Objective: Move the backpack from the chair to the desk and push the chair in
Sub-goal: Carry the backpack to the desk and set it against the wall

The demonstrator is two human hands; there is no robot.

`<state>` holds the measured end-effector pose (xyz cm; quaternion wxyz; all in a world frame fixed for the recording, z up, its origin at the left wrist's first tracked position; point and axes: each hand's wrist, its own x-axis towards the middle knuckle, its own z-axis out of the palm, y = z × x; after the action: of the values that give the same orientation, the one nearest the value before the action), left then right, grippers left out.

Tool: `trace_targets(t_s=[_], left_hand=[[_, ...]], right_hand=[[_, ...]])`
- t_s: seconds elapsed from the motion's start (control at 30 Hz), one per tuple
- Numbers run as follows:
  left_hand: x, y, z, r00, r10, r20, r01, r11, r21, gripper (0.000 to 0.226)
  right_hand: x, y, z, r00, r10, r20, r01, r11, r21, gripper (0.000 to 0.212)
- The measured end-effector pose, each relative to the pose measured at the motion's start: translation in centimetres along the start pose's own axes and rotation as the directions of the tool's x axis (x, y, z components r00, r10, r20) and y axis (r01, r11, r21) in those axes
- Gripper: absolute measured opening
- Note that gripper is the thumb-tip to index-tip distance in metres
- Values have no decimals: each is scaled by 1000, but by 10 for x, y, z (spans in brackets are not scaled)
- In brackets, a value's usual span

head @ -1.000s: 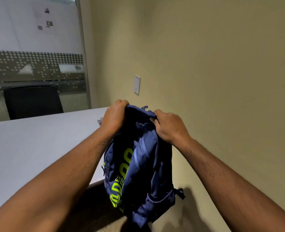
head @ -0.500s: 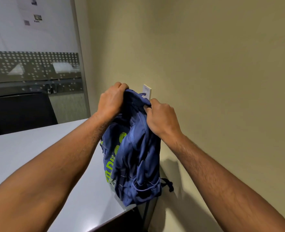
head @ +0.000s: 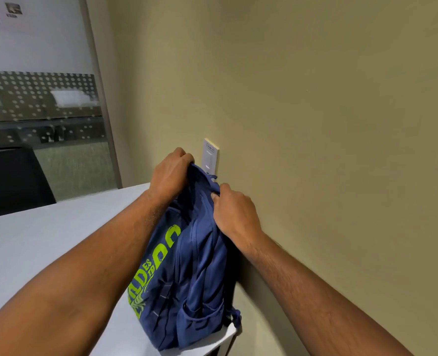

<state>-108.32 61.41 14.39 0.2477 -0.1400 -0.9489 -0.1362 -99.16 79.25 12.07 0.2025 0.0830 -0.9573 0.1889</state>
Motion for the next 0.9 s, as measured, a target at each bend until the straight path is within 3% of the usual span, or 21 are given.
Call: trace_targets(t_s=[0.2,0.33,0.43,0.63,0.9], left_hand=[[10,-5,40,999,-24,29,25,1000,-19,18],[15,-4,51,997,-44,68,47,998,-36,18],[13,-3,57,993,-28,111,31,999,-28,16],[0,-7,54,973,29,229,-21,999,-37,18],[-49,-25,32,985,60,164,-54,998,-39,28]], right_hand=[[-2,13,25,997,-72,-5,70,984,-164,37],[1,13,33,957,-268,-107,224,923,-312,46],[-2,22,37,942,-330,-65,280,877,-390,53],[-13,30,44,956,-293,26,278,869,-411,57],[-27,9,34,985,-143,98,170,907,-384,69]])
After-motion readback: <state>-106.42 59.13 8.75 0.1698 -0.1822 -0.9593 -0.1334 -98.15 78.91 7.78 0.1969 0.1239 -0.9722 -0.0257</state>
